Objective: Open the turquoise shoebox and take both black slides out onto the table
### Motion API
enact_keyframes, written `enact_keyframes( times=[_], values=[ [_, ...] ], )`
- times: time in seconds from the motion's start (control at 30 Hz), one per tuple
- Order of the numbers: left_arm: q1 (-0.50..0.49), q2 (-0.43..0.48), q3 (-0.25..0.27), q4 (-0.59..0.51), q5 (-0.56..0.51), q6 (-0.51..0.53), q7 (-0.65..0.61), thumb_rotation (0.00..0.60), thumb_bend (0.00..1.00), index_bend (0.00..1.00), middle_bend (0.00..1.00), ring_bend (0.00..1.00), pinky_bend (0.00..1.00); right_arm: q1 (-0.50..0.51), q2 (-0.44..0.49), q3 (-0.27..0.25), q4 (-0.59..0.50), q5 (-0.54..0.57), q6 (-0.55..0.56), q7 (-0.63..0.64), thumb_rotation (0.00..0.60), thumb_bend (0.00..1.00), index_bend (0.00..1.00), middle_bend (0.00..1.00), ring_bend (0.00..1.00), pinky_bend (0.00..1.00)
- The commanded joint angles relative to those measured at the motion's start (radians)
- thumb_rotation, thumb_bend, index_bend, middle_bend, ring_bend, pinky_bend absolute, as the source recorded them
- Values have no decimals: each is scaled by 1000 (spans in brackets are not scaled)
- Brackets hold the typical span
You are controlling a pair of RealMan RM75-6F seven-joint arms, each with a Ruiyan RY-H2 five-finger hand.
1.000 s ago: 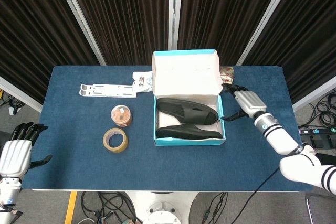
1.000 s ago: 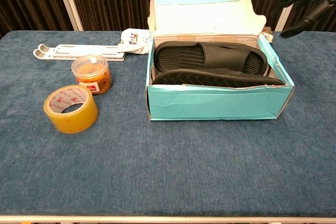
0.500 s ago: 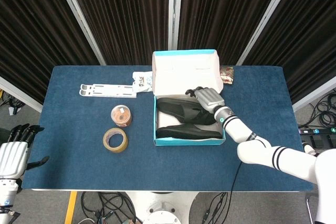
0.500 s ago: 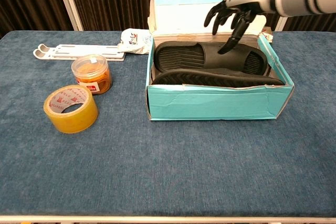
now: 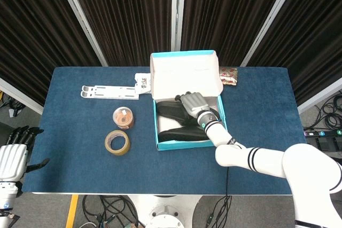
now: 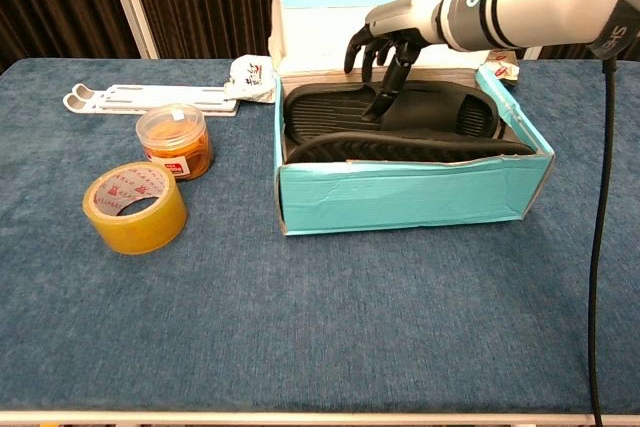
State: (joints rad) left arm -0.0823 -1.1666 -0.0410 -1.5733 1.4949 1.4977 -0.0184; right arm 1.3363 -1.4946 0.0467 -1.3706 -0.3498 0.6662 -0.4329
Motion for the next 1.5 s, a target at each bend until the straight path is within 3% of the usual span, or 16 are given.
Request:
enact_keyframes(
  times=[0.03,0.53,0.93,1.5],
  values=[
    [3,-1,2,2,0,1,0,600,11,221,184,105,106,5,-6,-3,-8,7,8,-13,505,78,210,256,185,305],
    [6,-8,0,8,-2,4,-7,600,11,221,183,105,106,-42,58,7,-131,-71,84,-20,519,81,211,264,197,325],
    [7,-11,1,12,-5,-1,-11,600,12,221,183,105,106,-88,52,13,-163,-168,141,-35,550,82,136,262,188,320],
    [5,-21,2,29,-7,-8,-25,600,12,221,183,106,106,-96,17,12,-136,-160,146,-100,561,83,137,292,240,319]
  ],
)
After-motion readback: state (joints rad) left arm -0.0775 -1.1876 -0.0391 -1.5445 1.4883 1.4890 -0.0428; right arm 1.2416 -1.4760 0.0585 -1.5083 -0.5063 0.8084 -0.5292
